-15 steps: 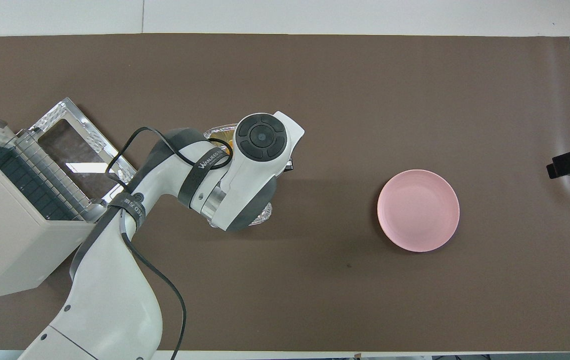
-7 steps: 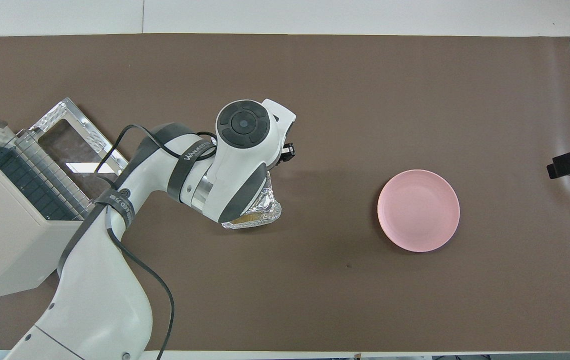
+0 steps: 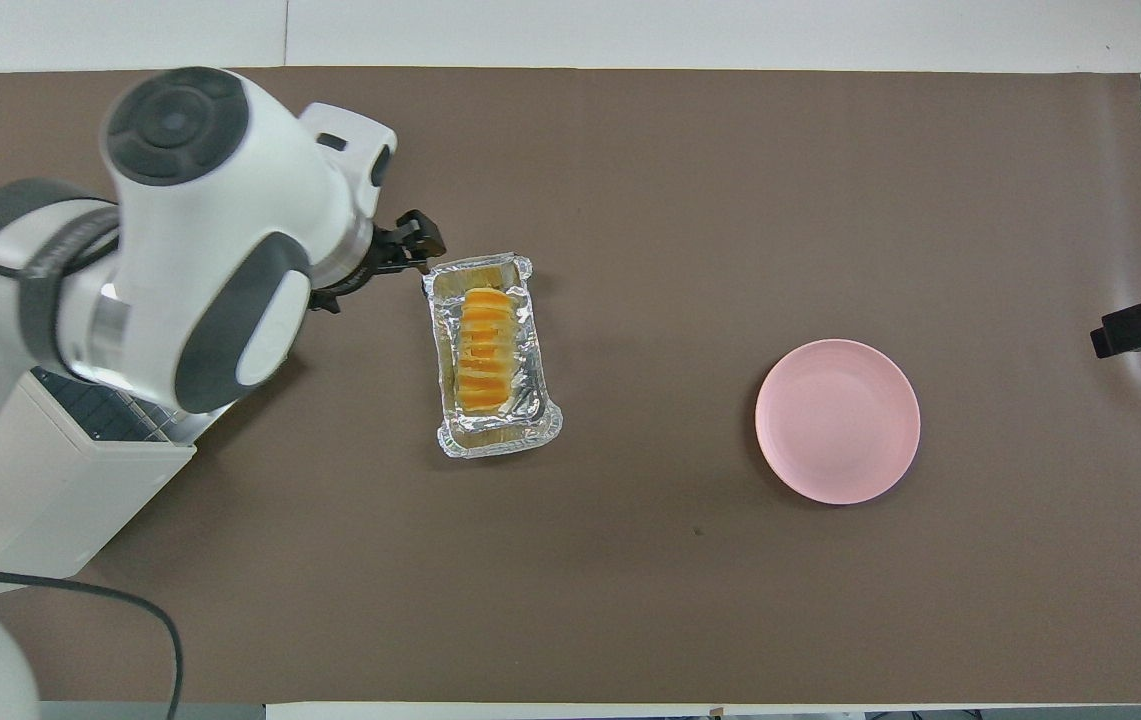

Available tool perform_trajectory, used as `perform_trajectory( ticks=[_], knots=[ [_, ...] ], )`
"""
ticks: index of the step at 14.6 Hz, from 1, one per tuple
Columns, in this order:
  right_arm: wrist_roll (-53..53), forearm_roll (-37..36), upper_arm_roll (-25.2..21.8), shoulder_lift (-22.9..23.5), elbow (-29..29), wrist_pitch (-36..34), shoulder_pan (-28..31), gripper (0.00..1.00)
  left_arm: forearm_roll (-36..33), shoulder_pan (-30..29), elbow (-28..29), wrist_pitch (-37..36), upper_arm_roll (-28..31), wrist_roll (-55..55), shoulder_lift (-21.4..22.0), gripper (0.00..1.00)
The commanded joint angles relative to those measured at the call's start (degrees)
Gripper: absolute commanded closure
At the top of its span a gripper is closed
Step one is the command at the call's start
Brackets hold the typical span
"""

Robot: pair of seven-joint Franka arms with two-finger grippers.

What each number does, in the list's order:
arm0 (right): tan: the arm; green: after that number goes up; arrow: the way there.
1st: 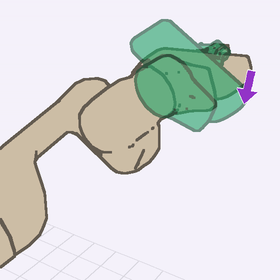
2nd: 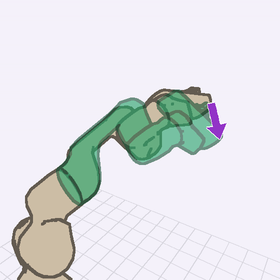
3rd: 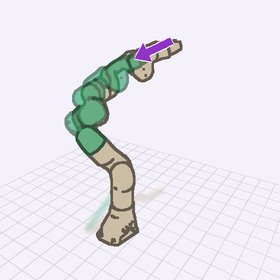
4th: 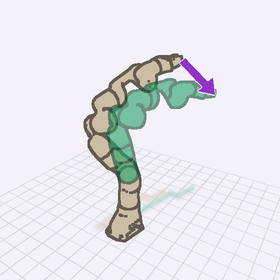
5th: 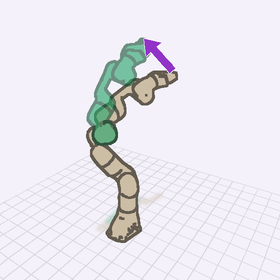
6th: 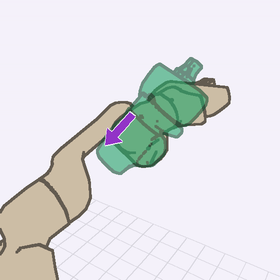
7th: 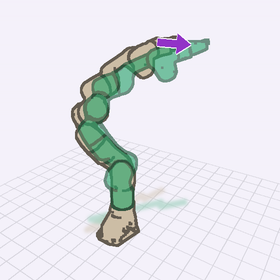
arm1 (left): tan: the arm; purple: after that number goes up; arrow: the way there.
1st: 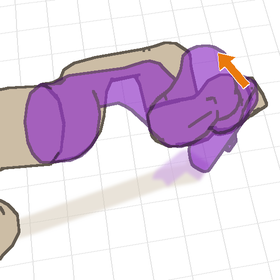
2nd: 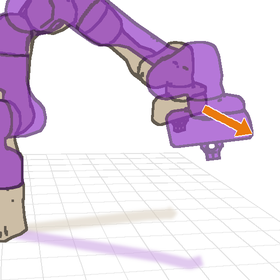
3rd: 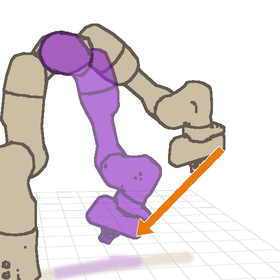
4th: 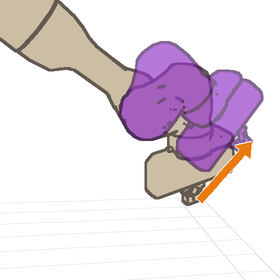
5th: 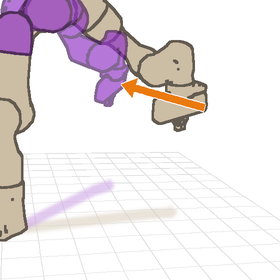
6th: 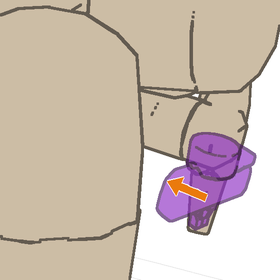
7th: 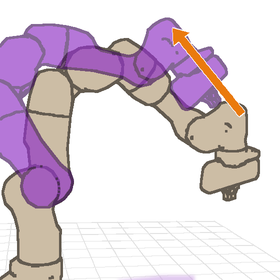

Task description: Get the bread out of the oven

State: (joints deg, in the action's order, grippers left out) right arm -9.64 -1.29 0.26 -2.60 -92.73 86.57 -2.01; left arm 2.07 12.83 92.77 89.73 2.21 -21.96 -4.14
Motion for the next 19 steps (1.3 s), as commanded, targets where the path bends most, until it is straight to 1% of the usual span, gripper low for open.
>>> perform_trajectory(
  ticks=[1,3,5,7,9,10,11,12,13,14,19],
  knots=[
    [7.0,0.2,0.1,-2.3,-7.5,8.3,-5.8,0.0,0.5,-0.1,3.5,-5.1,-0.5,3.1,3.5,0.0],
    [13.2,0.2,0.2,-1.2,-10.0,14.1,-12.0,0.0,0.5,-1.4,4.3,-5.3,-0.5,8.8,4.3,0.0],
    [20.2,1.7,0.2,3.9,-9.7,20.2,-17.5,0.0,0.4,-2.6,5.0,-5.2,-0.5,9.8,4.8,0.0],
    [26.6,5.2,0.2,10.1,-9.5,30.0,-22.5,0.0,0.0,-4.2,4.9,-5.4,-0.8,10.6,4.8,0.0],
    [29.6,5.2,0.2,15.9,-7.6,35.0,-26.1,0.0,-0.8,-4.6,4.9,-5.5,-1.1,10.8,4.9,0.0],
    [29.8,5.2,0.2,18.7,-5.9,35.5,-27.2,0.0,-0.8,-6.6,4.8,-5.7,-2.1,11.1,4.9,0.0],
    [30.2,5.3,0.1,24.2,-1.5,35.3,-29.5,0.0,-1.0,-10.1,4.4,-5.4,-5.3,12.0,4.7,0.0],
    [31.8,5.2,0.1,28.7,1.9,35.6,-30.7,0.0,-1.2,-12.9,4.3,-5.4,-8.1,12.0,4.5,0.0],
    [33.4,5.0,0.1,31.8,4.0,36.0,-31.0,0.0,-1.2,-13.6,4.3,-5.3,-9.1,12.0,4.4,0.0],
    [33.9,5.2,0.1,33.3,5.0,37.0,-31.1,0.0,-1.2,-13.5,4.2,-5.1,-9.1,11.9,4.5,0.0],
    [33.8,5.0,0.2,35.2,5.1,38.6,-31.0,0.0,-1.2,-13.0,3.0,-5.2,-9.0,12.1,4.6,0.0]
  ],
)
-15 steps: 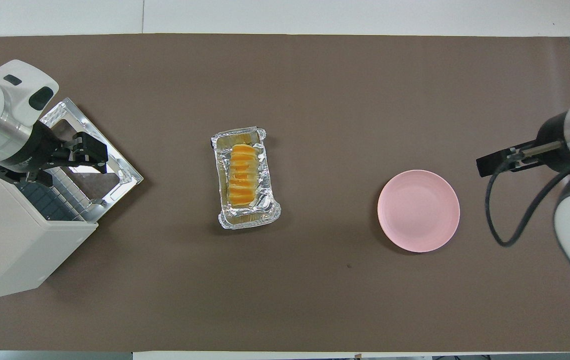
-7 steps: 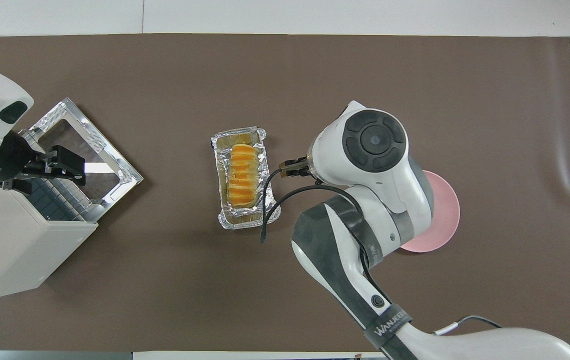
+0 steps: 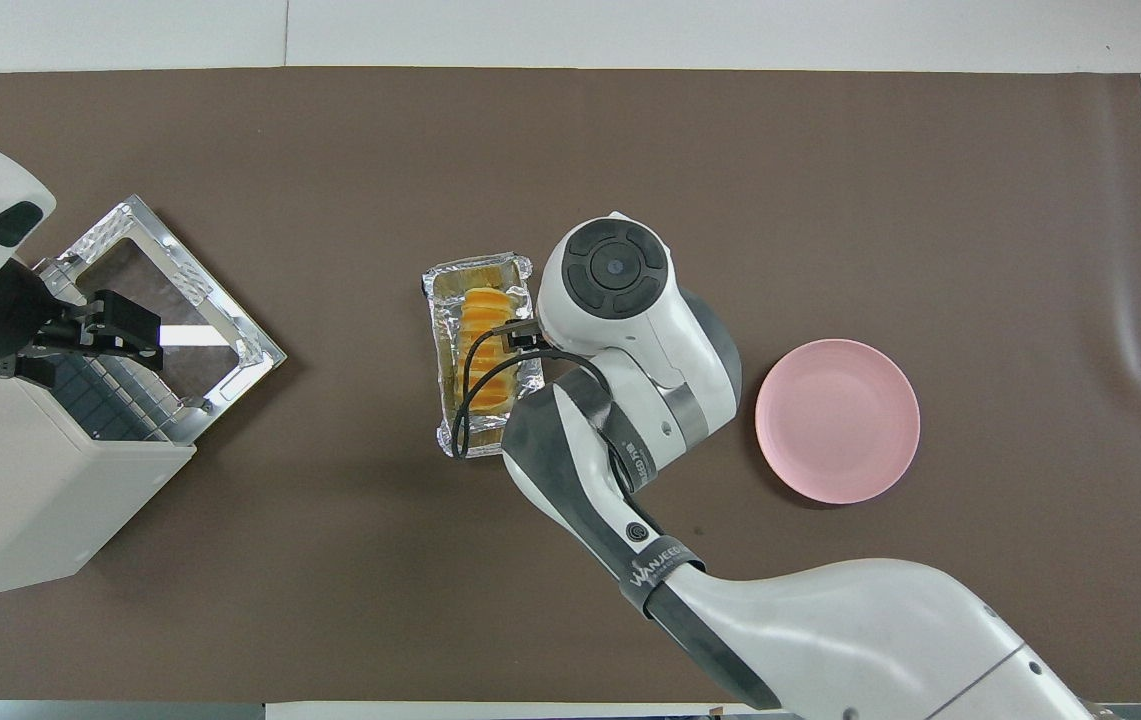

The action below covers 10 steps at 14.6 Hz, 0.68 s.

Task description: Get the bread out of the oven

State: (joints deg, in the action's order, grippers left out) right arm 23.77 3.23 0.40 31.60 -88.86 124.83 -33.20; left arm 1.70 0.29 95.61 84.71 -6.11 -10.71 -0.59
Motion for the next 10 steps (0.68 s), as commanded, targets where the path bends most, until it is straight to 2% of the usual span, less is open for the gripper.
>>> perform_trajectory(
  ticks=[1,2,6,10],
  knots=[
    [0.2,0.1,0.0,1.2,1.2,1.5,0.2,0.0,-0.7,-0.7,-1.3,-0.9,-0.8,0.9,1.5,0.0],
    [0.0,0.0,0.0,1.5,0.9,2.6,0.2,0.0,-0.6,-0.9,-3.3,-2.8,-0.8,0.9,1.5,0.0],
    [-0.4,0.0,0.0,2.8,0.8,3.9,0.2,0.01,-0.7,-1.3,-0.6,-0.4,-0.7,6.9,2.3,0.0],
    [-0.9,-0.1,0.0,4.2,1.0,4.0,-0.3,0.2,-0.8,-1.7,-0.8,-0.6,-0.6,7.3,2.3,0.0]
  ],
)
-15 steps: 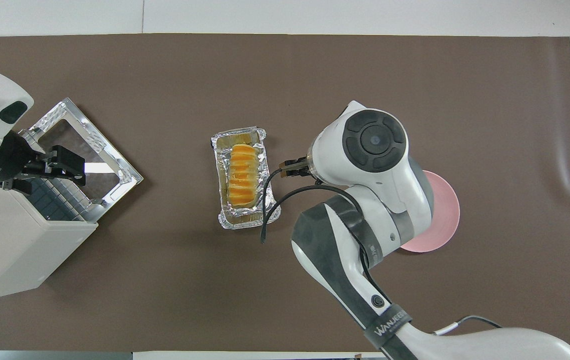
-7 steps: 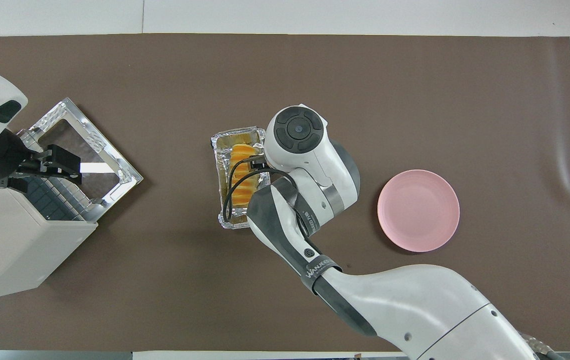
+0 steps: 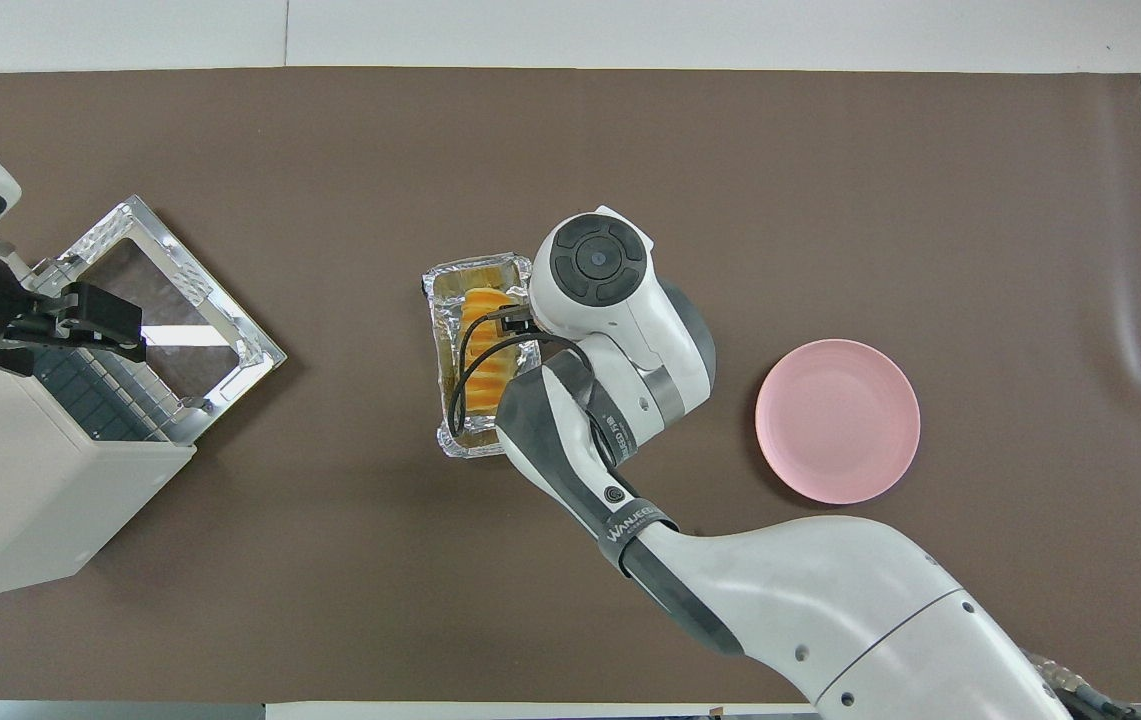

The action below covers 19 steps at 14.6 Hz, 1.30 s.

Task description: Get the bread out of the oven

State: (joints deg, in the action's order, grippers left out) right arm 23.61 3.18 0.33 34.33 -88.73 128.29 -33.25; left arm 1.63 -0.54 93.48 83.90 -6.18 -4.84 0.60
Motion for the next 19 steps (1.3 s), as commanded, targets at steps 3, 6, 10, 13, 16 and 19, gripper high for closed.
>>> perform_trajectory(
  ticks=[3,6,10,13,16,19],
  knots=[
    [-0.6,0.9,0.1,1.6,1.1,0.5,-1.9,0.49,-0.8,-0.9,1.3,0.6,-0.3,0.8,1.1,0.0],
    [-0.6,0.8,0.1,1.6,1.1,0.5,-1.9,1.0,-0.8,-0.3,1.1,0.9,-0.3,0.8,1.2,0.0],
    [-0.6,0.0,0.1,1.4,1.1,0.4,-2.4,1.0,-0.8,-0.8,1.2,0.9,-0.3,0.8,1.4,0.0],
    [-0.6,0.6,0.1,1.4,1.7,-0.8,-2.3,1.0,-0.8,-0.8,1.2,0.9,-0.3,0.8,1.4,0.0],
    [-0.7,0.9,-0.3,0.9,5.6,-8.6,0.5,1.0,-0.8,-0.8,1.1,0.9,-0.3,0.8,1.4,0.0],
    [-0.7,2.9,-0.2,1.0,11.8,-17.5,6.2,1.0,-0.8,-0.8,1.2,0.9,-0.3,0.8,1.4,0.0]
  ],
)
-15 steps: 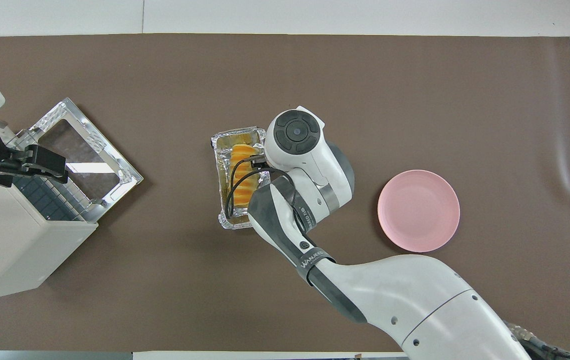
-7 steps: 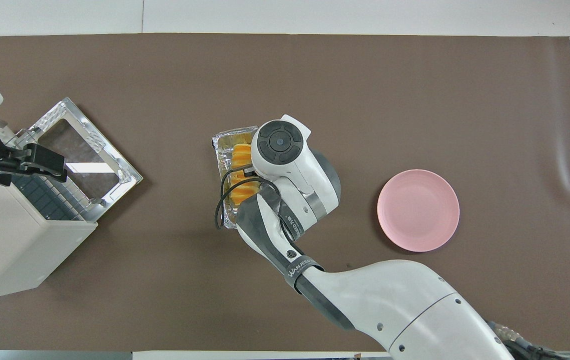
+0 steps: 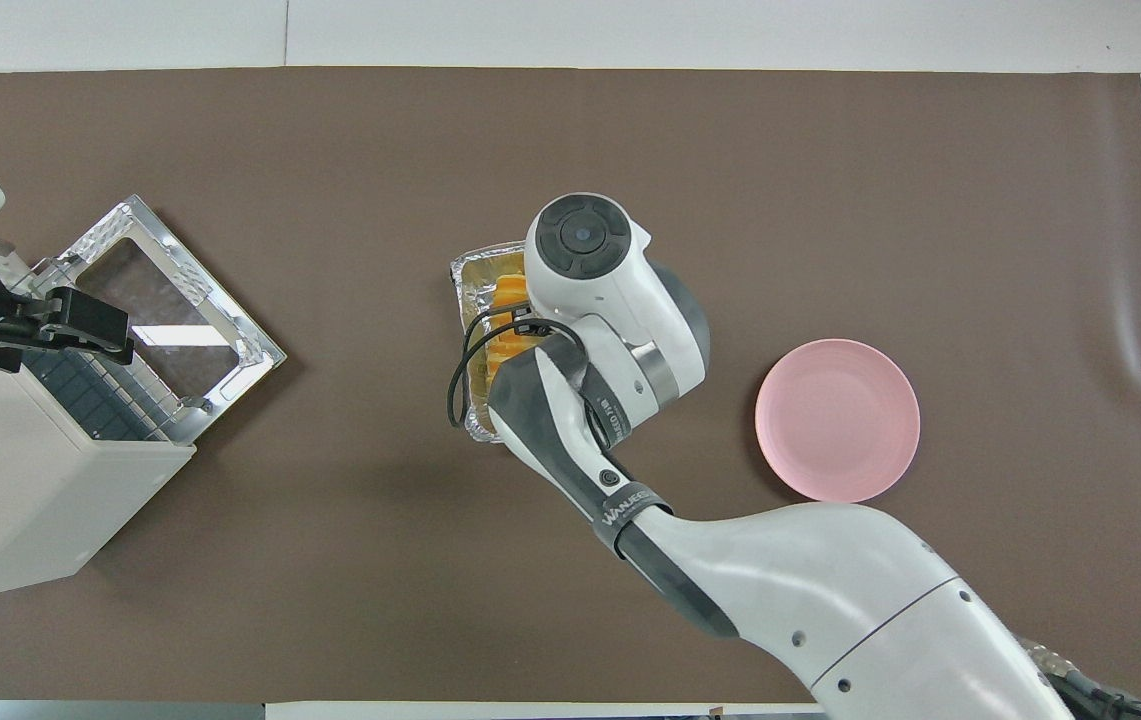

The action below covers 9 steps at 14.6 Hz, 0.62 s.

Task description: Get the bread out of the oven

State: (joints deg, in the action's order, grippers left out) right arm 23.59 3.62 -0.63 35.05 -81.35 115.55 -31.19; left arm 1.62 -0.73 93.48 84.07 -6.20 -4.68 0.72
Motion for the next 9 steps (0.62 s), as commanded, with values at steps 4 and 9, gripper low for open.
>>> perform_trajectory(
  ticks=[4,9],
  knots=[
    [-1.1,2.4,0.5,0.8,6.6,-5.9,11.1,1.0,-0.7,-0.6,1.2,0.7,-0.3,0.6,1.3,0.0],
    [-16.0,1.8,-0.2,1.2,5.7,-2.8,21.1,1.0,-0.7,-0.6,1.2,0.7,-0.3,0.6,1.3,0.0]
  ],
)
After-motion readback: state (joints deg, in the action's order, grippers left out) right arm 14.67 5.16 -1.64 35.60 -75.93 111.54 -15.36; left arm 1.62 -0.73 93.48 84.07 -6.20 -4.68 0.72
